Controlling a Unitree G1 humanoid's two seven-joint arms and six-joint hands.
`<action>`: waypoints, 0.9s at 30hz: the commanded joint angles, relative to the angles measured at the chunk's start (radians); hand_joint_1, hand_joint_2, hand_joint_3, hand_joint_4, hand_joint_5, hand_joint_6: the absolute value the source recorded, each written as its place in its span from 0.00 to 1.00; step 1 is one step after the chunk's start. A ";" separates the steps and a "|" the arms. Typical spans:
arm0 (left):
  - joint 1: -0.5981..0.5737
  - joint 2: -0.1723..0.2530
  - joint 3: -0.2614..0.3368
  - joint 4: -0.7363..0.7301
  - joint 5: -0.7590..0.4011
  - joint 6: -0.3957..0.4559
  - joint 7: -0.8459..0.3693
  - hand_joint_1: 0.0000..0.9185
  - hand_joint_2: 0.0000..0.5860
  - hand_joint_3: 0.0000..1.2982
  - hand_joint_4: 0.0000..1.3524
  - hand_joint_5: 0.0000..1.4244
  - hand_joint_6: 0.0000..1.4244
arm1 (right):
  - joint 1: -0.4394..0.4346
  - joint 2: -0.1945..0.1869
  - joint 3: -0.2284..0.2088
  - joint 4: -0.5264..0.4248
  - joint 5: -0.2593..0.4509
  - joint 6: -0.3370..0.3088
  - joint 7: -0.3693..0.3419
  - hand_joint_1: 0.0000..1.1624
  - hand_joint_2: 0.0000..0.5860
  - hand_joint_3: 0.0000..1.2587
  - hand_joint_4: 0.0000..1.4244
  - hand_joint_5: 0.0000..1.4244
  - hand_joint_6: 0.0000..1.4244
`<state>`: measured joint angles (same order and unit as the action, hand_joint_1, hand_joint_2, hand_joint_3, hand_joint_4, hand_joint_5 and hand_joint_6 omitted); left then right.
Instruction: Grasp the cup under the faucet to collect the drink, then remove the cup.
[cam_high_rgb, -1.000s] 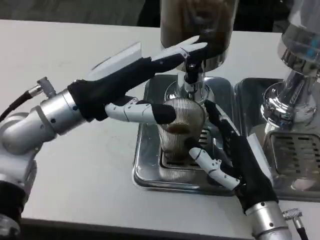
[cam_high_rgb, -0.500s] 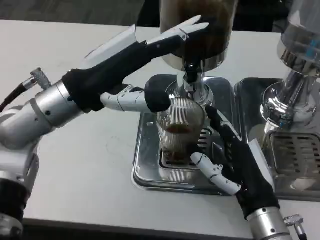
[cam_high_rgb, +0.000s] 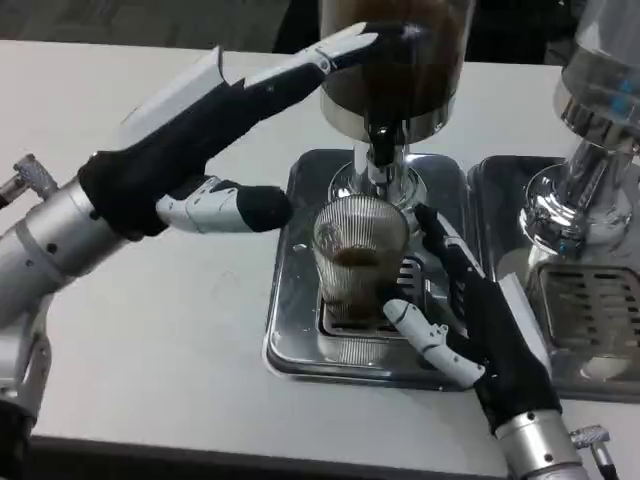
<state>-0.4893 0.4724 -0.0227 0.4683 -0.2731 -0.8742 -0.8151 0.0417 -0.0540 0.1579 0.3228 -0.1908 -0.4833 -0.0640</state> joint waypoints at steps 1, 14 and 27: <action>0.038 0.033 0.047 -0.021 -0.013 0.011 0.005 0.00 0.07 0.12 0.04 0.06 0.05 | 0.000 -0.009 -0.010 -0.013 0.011 -0.007 0.017 0.44 0.46 0.06 0.03 0.04 0.08; 0.122 0.046 0.142 0.019 0.012 0.010 0.043 0.00 0.08 0.13 0.06 0.07 0.06 | -0.003 -0.016 -0.015 -0.012 0.011 -0.008 0.040 0.45 0.42 0.04 0.01 0.03 0.08; 0.205 0.060 0.180 0.147 0.086 0.005 0.128 0.00 0.11 0.14 0.08 0.08 0.07 | -0.038 -0.041 -0.005 0.022 -0.007 0.005 0.079 0.50 0.37 0.00 0.00 0.00 0.00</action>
<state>-0.3031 0.5146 0.1478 0.5879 -0.2116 -0.8640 -0.7057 0.0221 -0.0902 0.1506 0.3277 -0.1909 -0.4826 0.0099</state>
